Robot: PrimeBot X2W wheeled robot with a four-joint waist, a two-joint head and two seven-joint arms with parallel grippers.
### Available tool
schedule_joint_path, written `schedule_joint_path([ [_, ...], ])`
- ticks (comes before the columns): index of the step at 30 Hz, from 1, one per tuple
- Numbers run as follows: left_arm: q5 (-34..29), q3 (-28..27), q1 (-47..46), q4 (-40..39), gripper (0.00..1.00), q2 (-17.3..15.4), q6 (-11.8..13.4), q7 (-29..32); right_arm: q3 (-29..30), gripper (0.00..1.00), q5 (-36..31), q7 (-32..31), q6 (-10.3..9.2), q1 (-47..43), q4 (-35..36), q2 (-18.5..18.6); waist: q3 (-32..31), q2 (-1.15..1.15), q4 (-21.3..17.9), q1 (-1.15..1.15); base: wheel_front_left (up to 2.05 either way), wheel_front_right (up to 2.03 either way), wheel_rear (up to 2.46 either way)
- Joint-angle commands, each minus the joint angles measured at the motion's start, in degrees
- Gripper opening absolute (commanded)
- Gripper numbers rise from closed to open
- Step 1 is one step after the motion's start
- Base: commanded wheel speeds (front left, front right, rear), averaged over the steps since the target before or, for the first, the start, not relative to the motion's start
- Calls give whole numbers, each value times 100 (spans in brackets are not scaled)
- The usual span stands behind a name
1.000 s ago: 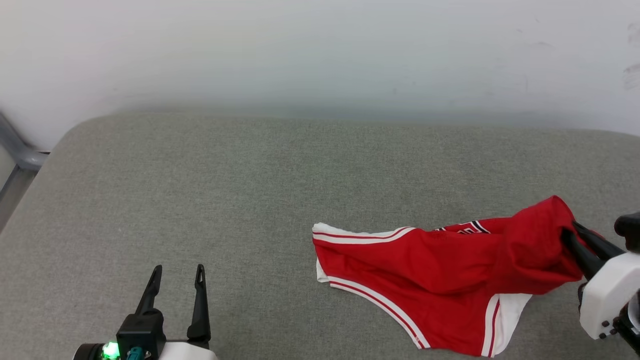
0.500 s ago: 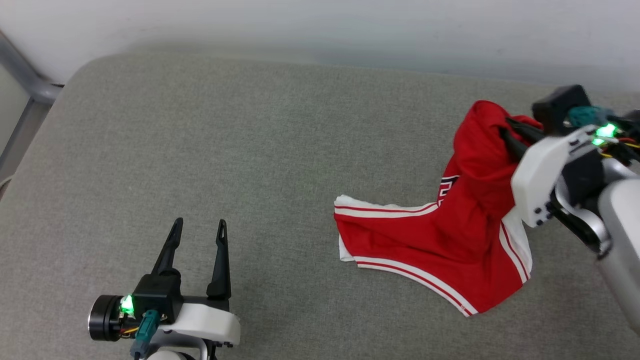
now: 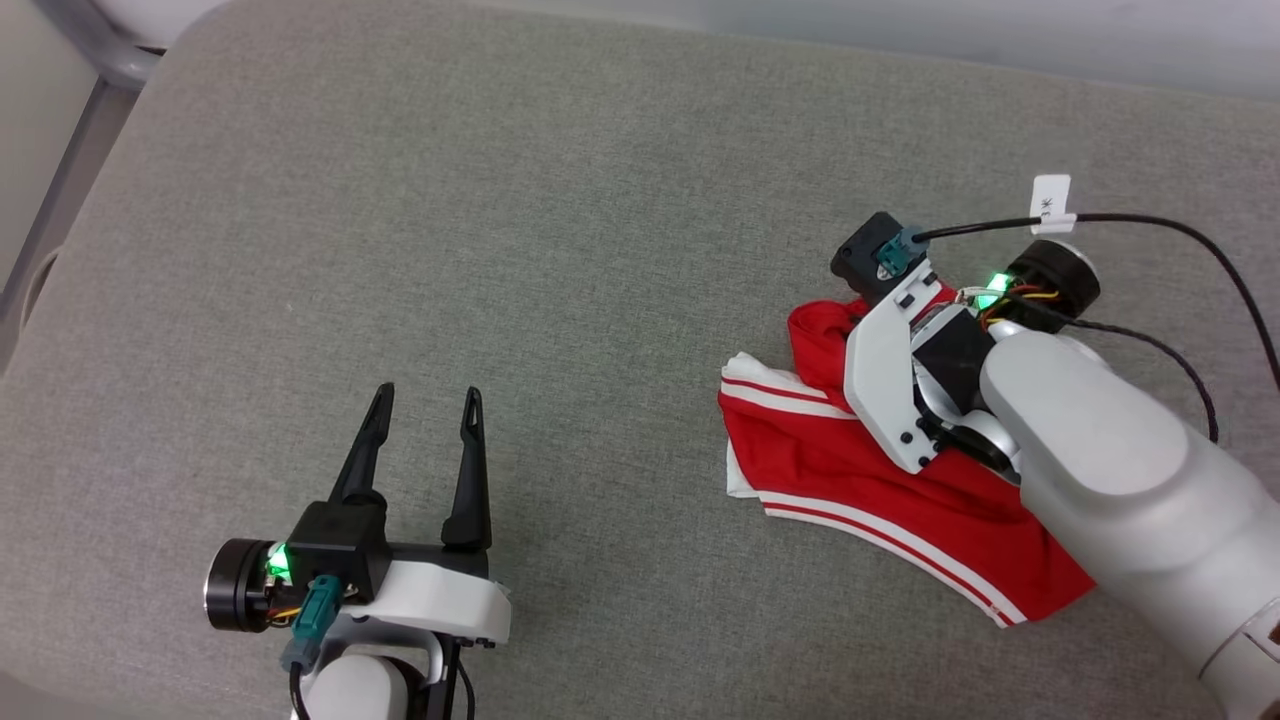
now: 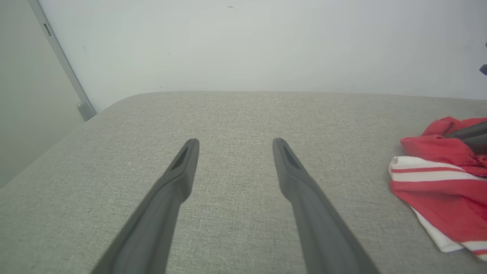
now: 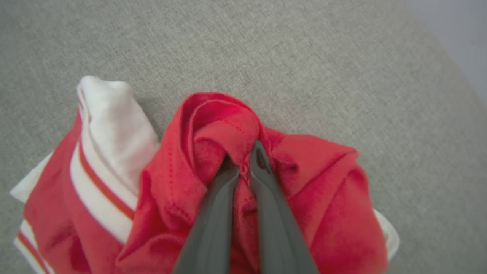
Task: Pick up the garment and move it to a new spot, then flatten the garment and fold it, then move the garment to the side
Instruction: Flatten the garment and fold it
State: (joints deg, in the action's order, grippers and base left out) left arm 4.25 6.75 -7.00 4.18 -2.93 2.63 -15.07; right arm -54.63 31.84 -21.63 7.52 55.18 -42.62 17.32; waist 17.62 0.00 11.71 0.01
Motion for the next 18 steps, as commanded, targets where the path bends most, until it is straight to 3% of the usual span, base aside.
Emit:
schedule_joint_path([
  [1, 16, 3, -52, 10, 100, 6, 43, -15, -82, 0, 54, 32, -6, 95, -86, -10, 6, 0, 17, -1, 0, 0, 0],
  [3, 23, -15, -34, 21, 100, 6, 61, -15, -244, 0, 253, 173, -6, 108, -258, -13, -26, 0, -1, -1, 0, 0, 0],
  [4, 16, -39, -6, 23, 100, 6, 76, -15, -322, 28, 328, 278, -6, 154, -305, -4, -51, 0, -28, -1, 0, 0, 0],
  [5, 7, -63, 34, 28, 100, 6, 83, -15, -378, 97, 376, 423, -6, 222, -328, 30, -82, 0, -58, -1, 0, 0, 0],
  [10, -58, -163, 160, 36, 100, 6, 43, -15, -375, 100, 762, 1247, -7, 325, -190, 254, -334, 0, -221, -1, 0, 0, 0],
  [18, -165, -306, 439, -15, 100, 6, 1, -15, 20, 100, 1195, 2088, -7, 99, 555, 1188, -751, 0, -493, -1, 0, 0, 0],
])
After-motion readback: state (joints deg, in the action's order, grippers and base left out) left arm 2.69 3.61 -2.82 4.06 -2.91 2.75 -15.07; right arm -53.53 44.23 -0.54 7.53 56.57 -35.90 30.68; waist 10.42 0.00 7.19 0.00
